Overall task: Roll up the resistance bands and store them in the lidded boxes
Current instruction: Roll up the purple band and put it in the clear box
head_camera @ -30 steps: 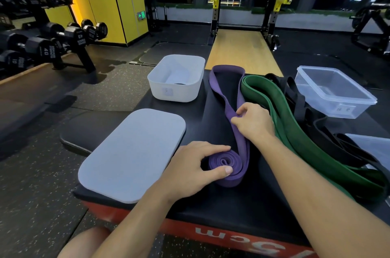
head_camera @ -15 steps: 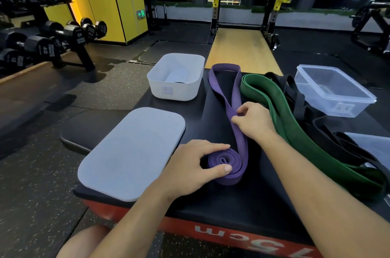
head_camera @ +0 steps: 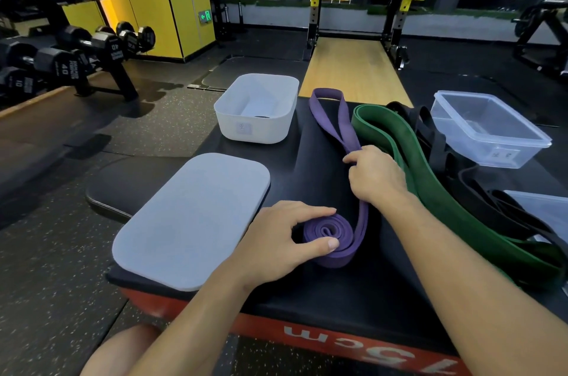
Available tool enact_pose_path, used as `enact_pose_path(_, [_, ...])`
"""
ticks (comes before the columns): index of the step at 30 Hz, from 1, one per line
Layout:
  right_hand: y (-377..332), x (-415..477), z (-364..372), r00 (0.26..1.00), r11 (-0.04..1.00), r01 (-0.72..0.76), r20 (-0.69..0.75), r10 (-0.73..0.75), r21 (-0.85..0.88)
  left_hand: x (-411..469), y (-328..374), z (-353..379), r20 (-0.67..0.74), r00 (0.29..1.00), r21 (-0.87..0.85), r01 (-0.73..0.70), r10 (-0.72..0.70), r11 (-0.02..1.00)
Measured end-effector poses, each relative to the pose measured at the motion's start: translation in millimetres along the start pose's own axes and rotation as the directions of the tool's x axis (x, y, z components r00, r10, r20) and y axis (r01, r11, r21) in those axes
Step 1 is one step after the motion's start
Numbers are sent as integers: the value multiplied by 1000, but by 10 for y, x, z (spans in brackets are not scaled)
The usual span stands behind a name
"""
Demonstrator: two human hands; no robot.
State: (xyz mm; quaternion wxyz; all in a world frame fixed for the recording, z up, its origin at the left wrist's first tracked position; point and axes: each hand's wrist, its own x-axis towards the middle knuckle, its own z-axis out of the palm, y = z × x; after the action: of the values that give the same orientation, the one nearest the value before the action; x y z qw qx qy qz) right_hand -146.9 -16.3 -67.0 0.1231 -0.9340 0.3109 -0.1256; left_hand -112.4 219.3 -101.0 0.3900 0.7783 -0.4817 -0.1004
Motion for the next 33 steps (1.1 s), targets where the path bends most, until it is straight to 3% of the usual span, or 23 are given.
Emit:
enact_pose_path(5, [-1,65,-79,982,990,67,183,-43,-124,3,4,-6,-1,1000,5,9,-9,1000])
enact_pose_path(14, [-135,-28,-85,995,995,88,40,-87,-36,4,3,-15,10,1000,5,10,-10,1000])
enact_pose_path(18, [-132,-66,-84,992,993,4,125,11,-118,4,3,-6,5,1000,-1,6,-6,1000])
enact_pose_path(21, [-134,-100,-50,987,997,-24,158,36,-78,5,-7,-5,7,1000,-6,7,-7,1000])
enact_pose_path(27, [50,24,-74,998,998,-67,20,66,13,9,6,-21,9,1000,-22,15,-15,1000])
enact_pose_path(33, [165,106,-23,990,1000,-8,142,5,14,15,-1,-18,5,1000,-37,20,-20,999])
